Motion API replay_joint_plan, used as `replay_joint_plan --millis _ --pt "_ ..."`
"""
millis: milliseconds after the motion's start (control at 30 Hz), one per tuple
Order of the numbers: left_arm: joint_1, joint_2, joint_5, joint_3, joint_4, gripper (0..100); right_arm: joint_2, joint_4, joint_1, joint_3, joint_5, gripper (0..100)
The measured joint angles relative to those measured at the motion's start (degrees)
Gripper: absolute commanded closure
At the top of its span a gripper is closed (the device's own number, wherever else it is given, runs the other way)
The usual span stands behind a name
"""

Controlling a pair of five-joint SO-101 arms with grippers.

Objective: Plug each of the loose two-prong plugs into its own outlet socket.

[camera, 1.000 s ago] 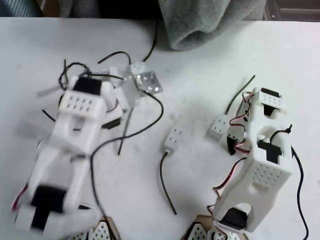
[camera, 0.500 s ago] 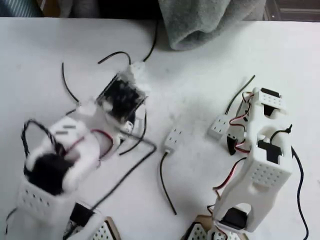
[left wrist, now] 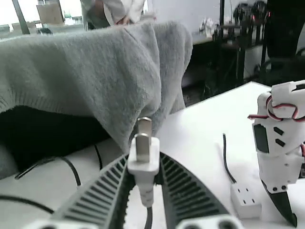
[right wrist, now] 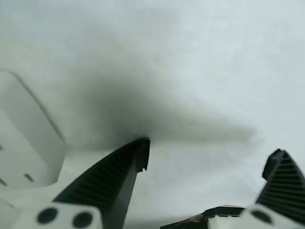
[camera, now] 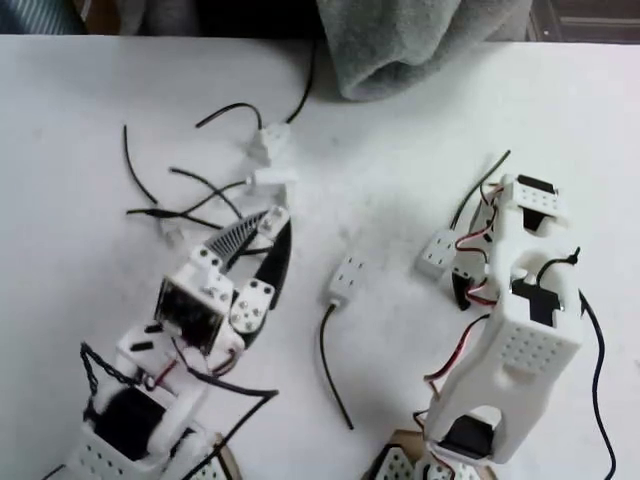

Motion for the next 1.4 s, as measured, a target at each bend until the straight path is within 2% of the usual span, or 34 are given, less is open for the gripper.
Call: replay_joint_plan --millis 100,300,467,633,767,933,1200,1300,1400 --pt "0.0 -6.8 0.0 7.6 -4.5 98 0.1 -1.1 -0.4 0.1 0.0 60.7" --pt "0.0 -7.5 0.0 16.6 -12.9 98 0.3 -4.0 -0.6 0.3 0.8 60.6" --pt "0.0 -7.6 0.0 19.2 -19.3 98 -2.6 -3.1 -2.3 -1.3 12.7 60.8" --pt "0.0 -7.6 0.0 19.2 -21.5 98 -10.5 4.0 -9.0 -10.2 16.8 60.6" --pt "0.7 -7.6 0.0 19.2 -21.7 98 -19.9 9.8 -12.8 -18.1 17.1 60.6" --pt "4.9 -7.6 0.0 19.2 -21.7 98 -31.7 12.1 -14.8 -22.3 17.1 60.6" --pt "10.3 -7.6 0.0 16.5 -16.4 98 -49.1 12.1 -17.0 -16.8 17.1 60.8" --pt "11.6 -7.6 0.0 15.5 -13.6 98 -57.1 12.1 -20.9 -14.5 17.1 61.1" --pt "11.6 -7.6 0.0 15.5 -13.1 98 -66.5 12.1 -26.1 -12.0 17.1 68.5"
